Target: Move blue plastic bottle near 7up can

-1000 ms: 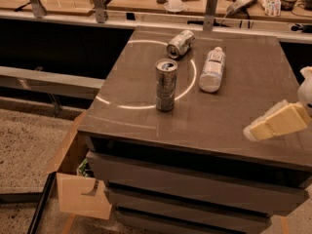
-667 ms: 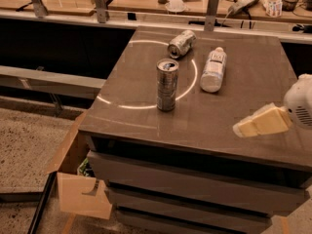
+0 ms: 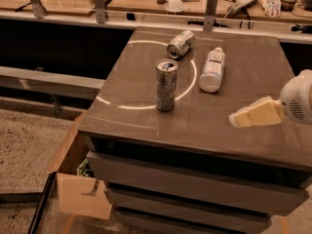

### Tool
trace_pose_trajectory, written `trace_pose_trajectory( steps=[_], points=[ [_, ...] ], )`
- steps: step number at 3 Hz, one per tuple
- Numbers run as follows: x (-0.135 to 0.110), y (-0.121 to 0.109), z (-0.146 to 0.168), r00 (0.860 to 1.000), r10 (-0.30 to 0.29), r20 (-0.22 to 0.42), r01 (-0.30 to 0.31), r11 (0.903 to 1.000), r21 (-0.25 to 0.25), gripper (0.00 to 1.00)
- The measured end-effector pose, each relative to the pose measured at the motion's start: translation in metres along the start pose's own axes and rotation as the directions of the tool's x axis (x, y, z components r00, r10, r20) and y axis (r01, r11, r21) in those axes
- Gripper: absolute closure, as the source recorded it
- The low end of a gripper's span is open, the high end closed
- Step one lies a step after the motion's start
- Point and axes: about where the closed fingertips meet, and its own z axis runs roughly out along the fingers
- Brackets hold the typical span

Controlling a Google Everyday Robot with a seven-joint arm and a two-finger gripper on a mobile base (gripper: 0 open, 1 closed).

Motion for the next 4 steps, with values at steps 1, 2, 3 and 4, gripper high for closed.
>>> trace_pose_trajectory(
  steps=[1, 2, 3, 4],
  points=[
    [-0.007, -0.005, 0.023, 0.999, 0.009, 0.039, -0.011, 0.9978, 0.066, 0.00],
    [-0.026, -0.026, 0.037, 0.992, 0.016, 0.128, -0.035, 0.9880, 0.151, 0.00],
    [-0.036, -0.058, 0.037, 0.981, 0.031, 0.191, -0.075, 0.9715, 0.225, 0.00],
    [-0.050, -0.067, 0.058, 0.959, 0.158, 0.235, -0.207, 0.9576, 0.200, 0.00]
  ],
)
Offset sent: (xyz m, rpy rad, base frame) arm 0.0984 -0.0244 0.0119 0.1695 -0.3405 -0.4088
